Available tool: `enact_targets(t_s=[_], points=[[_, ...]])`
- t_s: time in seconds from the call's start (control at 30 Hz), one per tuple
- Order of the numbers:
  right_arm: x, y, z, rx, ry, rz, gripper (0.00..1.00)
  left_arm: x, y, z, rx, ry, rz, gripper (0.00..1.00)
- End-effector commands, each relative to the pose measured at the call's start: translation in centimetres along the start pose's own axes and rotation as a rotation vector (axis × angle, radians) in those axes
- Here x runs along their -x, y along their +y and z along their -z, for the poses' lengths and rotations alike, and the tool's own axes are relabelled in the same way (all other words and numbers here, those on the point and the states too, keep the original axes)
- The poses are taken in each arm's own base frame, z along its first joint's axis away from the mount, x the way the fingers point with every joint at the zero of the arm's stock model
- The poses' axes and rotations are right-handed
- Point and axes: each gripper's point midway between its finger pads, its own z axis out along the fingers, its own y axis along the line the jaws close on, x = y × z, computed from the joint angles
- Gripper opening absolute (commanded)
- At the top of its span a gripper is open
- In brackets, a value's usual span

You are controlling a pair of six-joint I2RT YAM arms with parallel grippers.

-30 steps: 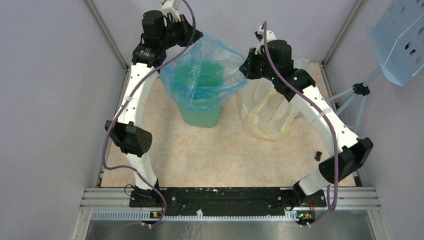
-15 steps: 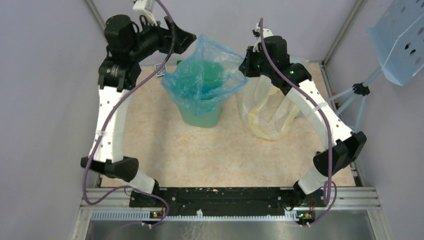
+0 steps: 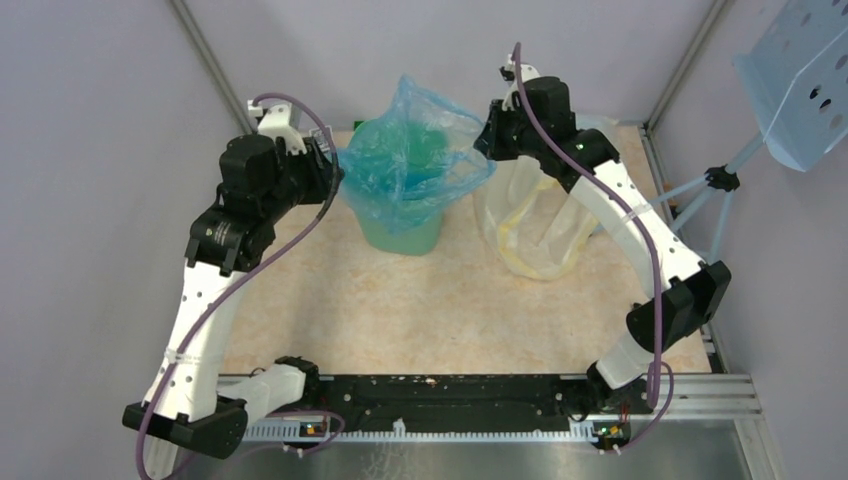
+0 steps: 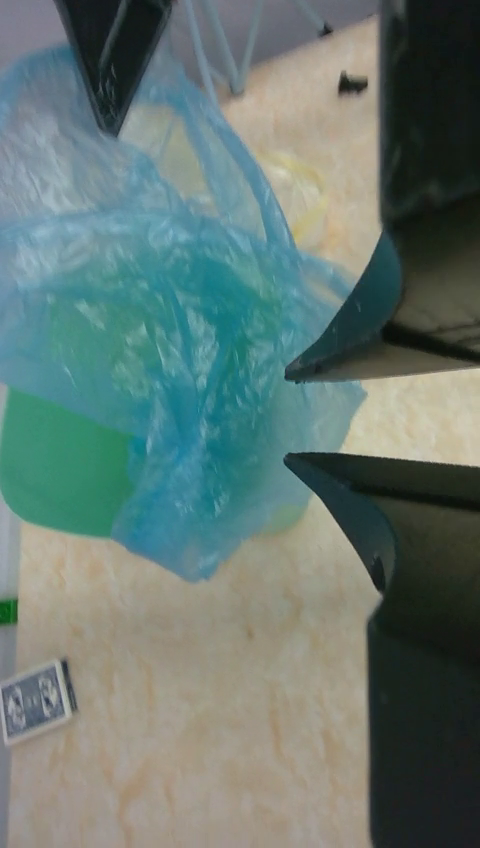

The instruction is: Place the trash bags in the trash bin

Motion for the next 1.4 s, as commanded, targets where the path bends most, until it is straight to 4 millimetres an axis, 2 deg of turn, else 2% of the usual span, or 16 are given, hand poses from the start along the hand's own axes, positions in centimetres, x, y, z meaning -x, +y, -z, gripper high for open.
enact_targets(t_s=[0.0, 0.13, 0.3, 0.37, 0.5, 0.6, 0.8, 0.97, 1.07, 1.17, 1.23, 1.27, 1.3, 1.37], points=[[0.3, 0.6, 0.7, 0.029, -0.019, -0.003, 0.06, 0.9, 2.7, 0.3, 0.154, -0.055, 0.0, 0.26], [-0.1, 0.5, 0.9, 0.025, -0.014, 0.002, 0.06, 0.3, 3.7, -0.3, 0.193, -0.038, -0.013, 0.0], [-0.4, 0.8, 0.8, 0.045, -0.003, 0.0, 0.06, -0.6, 5.8, -2.5, 0.279, -0.025, 0.0, 0.0], [-0.4, 1.0, 0.9, 0.056, -0.004, 0.0, 0.06, -0.6, 5.1, -3.8, 0.228, -0.021, 0.011, 0.0], [-0.2, 1.2, 1.2, 0.067, -0.012, 0.005, 0.06, -0.7, 2.0, -6.7, 0.046, 0.001, 0.04, 0.0], [0.0, 1.5, 1.4, 0.081, -0.017, 0.007, 0.06, -0.4, 0.4, -8.1, -0.041, 0.014, 0.063, 0.0], [0.3, 2.0, 1.9, 0.106, -0.023, 0.009, 0.06, -2.3, -0.9, -11.8, -0.135, 0.117, 0.086, 0.0], [0.4, 2.5, 2.1, 0.13, -0.022, 0.01, 0.06, -3.8, 0.0, -15.2, -0.123, 0.168, 0.095, 0.0], [0.5, 2.6, 2.2, 0.134, -0.027, 0.01, 0.06, -4.6, 0.5, -16.6, -0.107, 0.195, 0.093, 0.0], [0.6, 2.7, 2.4, 0.135, -0.028, 0.012, 0.05, -4.2, 1.0, -16.8, -0.08, 0.188, 0.067, 0.0], [0.6, 2.6, 2.6, 0.134, -0.031, 0.013, 0.05, -3.4, 1.3, -16.1, -0.056, 0.189, 0.023, 0.01], [0.6, 2.6, 2.6, 0.133, -0.029, 0.013, 0.05, -2.4, 1.5, -15.3, -0.032, 0.19, -0.006, 0.05], [0.5, 2.6, 2.7, 0.133, -0.028, 0.014, 0.05, -1.3, 1.5, -14.2, -0.009, 0.195, -0.036, 0.1], [0.5, 2.6, 2.8, 0.132, -0.028, 0.016, 0.05, 0.7, 1.5, -11.6, 0.026, 0.188, -0.089, 0.36]])
